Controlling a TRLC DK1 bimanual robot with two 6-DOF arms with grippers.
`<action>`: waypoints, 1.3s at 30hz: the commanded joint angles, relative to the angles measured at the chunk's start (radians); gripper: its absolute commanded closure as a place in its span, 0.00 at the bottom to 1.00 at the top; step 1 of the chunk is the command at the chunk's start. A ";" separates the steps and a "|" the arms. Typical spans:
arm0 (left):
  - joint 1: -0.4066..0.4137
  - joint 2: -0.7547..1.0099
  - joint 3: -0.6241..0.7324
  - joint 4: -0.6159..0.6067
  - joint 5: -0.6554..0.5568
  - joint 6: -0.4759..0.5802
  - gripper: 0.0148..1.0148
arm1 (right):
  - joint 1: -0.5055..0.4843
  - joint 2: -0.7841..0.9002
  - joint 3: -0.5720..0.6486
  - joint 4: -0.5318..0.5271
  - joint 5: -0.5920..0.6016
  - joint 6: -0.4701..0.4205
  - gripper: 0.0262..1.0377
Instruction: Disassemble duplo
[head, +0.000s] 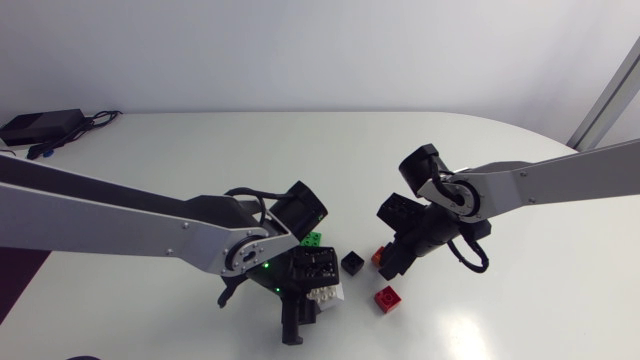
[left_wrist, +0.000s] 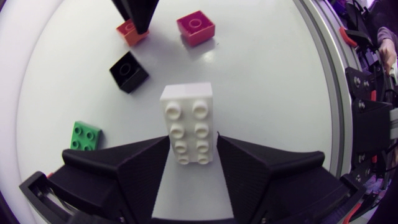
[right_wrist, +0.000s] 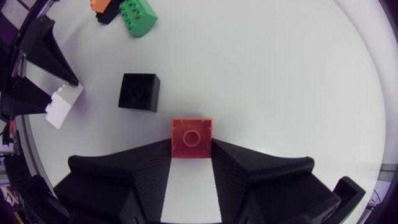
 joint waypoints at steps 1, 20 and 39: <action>0.030 -0.060 -0.020 -0.022 -0.014 -0.005 0.05 | 0.009 0.042 -0.045 0.008 0.020 0.021 0.77; 0.198 -0.137 0.183 -0.232 -0.224 -0.421 0.19 | 0.060 -0.035 -0.025 0.008 0.081 0.050 0.07; 0.192 0.043 0.267 -0.281 -0.298 -0.590 0.42 | 0.143 -0.131 -0.005 -0.052 0.152 0.095 0.07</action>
